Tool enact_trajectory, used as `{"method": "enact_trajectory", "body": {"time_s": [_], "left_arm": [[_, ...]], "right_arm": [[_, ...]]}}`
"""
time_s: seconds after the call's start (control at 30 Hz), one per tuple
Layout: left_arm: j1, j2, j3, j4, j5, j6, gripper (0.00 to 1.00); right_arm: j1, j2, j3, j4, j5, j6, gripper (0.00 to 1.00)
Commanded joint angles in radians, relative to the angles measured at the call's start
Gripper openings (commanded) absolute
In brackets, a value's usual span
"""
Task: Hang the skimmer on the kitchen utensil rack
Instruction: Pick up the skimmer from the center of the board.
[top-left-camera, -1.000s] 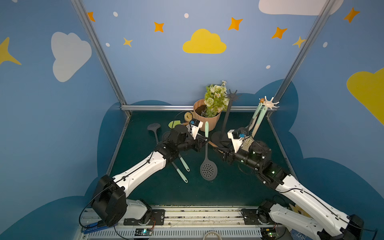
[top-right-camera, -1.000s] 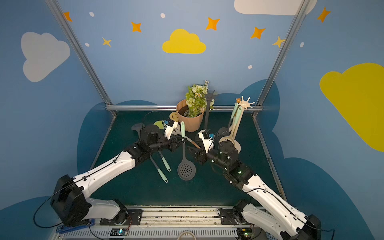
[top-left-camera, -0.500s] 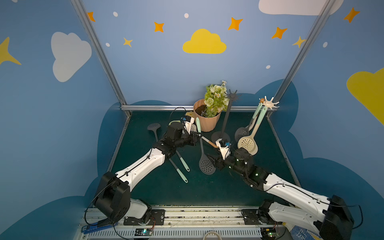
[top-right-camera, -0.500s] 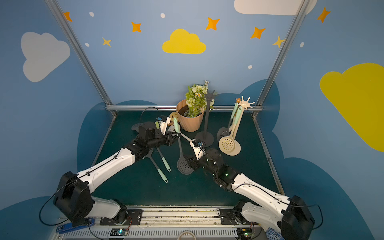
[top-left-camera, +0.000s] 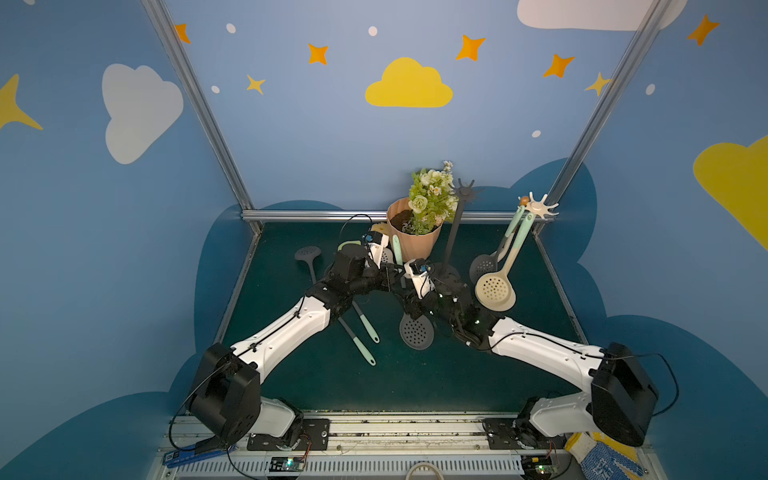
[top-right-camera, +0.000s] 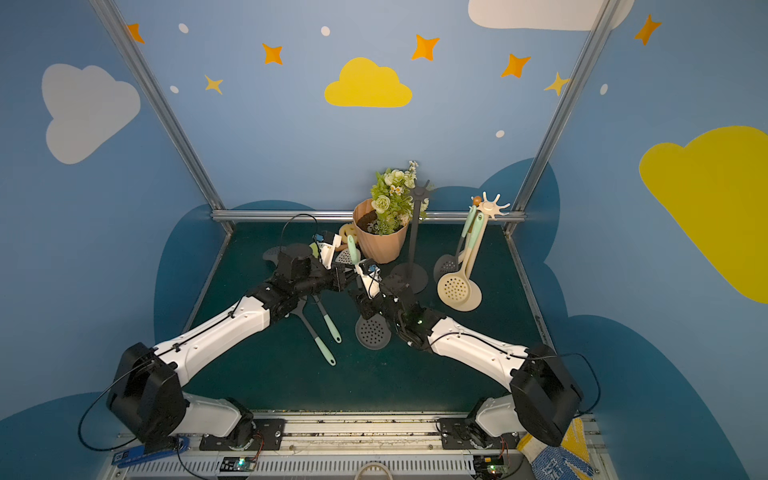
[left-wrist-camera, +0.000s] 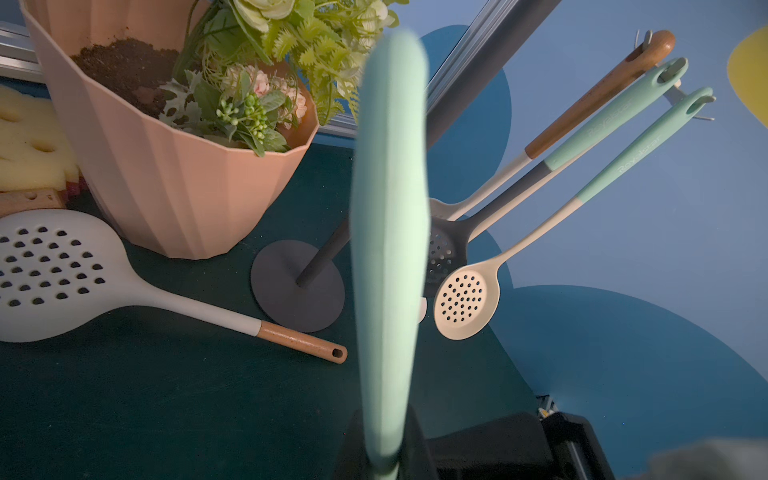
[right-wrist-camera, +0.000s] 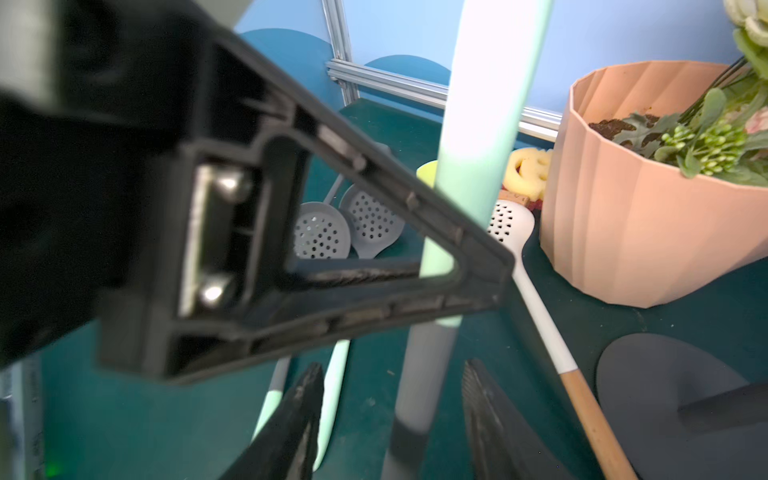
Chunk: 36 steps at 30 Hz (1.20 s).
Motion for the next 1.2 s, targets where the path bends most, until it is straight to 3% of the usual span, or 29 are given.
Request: {"method": "enact_trajectory", "body": {"time_s": [0.0,0.23,0.33,0.43,0.57,0.73,0.9,1.17], "left_arm": [[0.016,-0.021,0.03,0.042,0.013,-0.026,0.04],[0.039,-0.019,0.028,0.064,0.043,-0.064,0.06],[0.058,-0.017,0.036,0.065,0.065,-0.085,0.25],[0.085,-0.022,0.032,0.09,0.092,-0.113,0.52],[0.112,-0.034,0.026,0.123,0.163,-0.118,0.71],[0.135,-0.043,0.025,0.147,0.242,-0.095,0.8],[0.135,-0.041,0.026,0.124,0.228,-0.055,0.92],[0.116,-0.036,0.027,0.08,0.171,0.011,1.0]], "right_arm": [[0.005,0.023,0.018,0.038,0.059,-0.008,0.45],[-0.009,0.046,0.033,0.062,0.039,-0.001,0.12],[-0.027,0.031,0.034,0.031,0.024,0.027,0.0],[-0.05,-0.012,0.014,-0.003,0.009,0.041,0.0],[-0.094,-0.105,-0.033,-0.063,-0.004,0.049,0.0],[-0.155,-0.276,-0.106,-0.17,0.025,0.039,0.0],[-0.265,-0.463,-0.17,-0.276,0.011,0.056,0.0],[-0.458,-0.66,-0.172,-0.434,-0.072,0.074,0.0]]}}
